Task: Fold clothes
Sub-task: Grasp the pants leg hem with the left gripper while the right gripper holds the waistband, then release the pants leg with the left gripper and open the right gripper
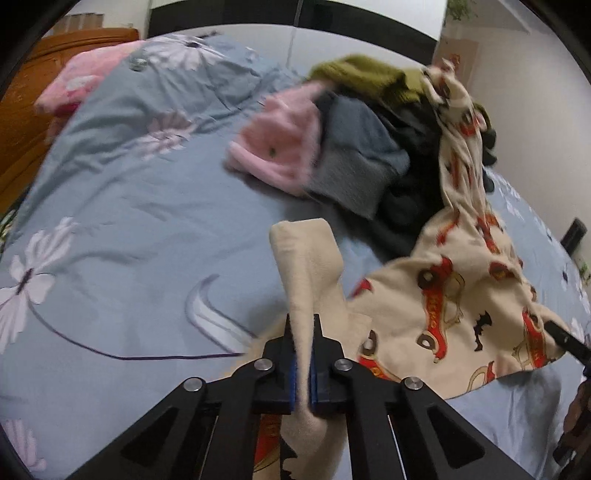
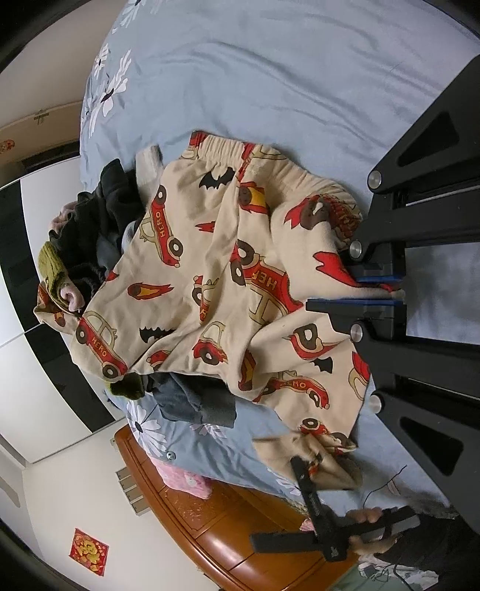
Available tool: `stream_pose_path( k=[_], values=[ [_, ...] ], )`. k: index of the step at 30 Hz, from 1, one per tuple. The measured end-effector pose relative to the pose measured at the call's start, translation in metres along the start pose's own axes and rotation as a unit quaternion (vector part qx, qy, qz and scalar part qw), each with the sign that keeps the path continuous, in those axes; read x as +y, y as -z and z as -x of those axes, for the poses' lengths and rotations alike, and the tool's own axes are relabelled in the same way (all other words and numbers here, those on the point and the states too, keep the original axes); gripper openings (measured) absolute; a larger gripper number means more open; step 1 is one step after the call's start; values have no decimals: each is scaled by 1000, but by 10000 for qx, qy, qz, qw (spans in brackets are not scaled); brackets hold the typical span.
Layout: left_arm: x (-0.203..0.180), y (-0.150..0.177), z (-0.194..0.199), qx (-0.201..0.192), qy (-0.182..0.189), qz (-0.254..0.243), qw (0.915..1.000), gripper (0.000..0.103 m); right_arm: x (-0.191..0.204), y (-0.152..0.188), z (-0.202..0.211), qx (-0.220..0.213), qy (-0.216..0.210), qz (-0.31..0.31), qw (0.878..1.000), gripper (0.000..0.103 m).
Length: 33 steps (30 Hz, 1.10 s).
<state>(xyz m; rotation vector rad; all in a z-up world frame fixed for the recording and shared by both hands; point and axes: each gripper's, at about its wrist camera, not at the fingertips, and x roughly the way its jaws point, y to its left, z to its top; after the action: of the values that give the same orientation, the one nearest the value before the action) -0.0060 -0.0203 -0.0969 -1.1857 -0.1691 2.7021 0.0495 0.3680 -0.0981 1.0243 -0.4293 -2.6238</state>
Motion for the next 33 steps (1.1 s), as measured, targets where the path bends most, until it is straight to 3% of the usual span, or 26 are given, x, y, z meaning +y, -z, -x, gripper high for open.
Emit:
stream_pose_path(
  k=[10,16,20,24,28,29,31,32,33],
  values=[
    [93,-12,93,-580,-816,493,9938,5,24,-1,48,-246,140,-22,9996,6],
    [135,4,156,-842,-1173,529,9881,5,33,5,83,-310,330,31,9990,6],
    [157,34,179,-733,-1184,509,9889,5,28,27,99,-194,387,-147,9990,6],
    [177,67,173,-537,-1311,346,9893,9,25,62,105,77,391,-299,9988,6],
    [192,94,155,-123,-1469,318,9886,13,22,103,93,612,425,-341,9966,7],
    [191,101,154,-95,-1564,251,9873,16,19,112,90,729,475,-431,9953,8],
    [184,114,154,-101,-1854,-2,9826,35,9,121,92,753,592,-687,9930,11],
    [180,119,156,-136,-1976,-135,9801,58,4,124,95,732,653,-826,9917,19],
    [175,122,160,-212,-2067,-277,9778,75,-1,127,98,710,714,-965,9902,26]
  ],
)
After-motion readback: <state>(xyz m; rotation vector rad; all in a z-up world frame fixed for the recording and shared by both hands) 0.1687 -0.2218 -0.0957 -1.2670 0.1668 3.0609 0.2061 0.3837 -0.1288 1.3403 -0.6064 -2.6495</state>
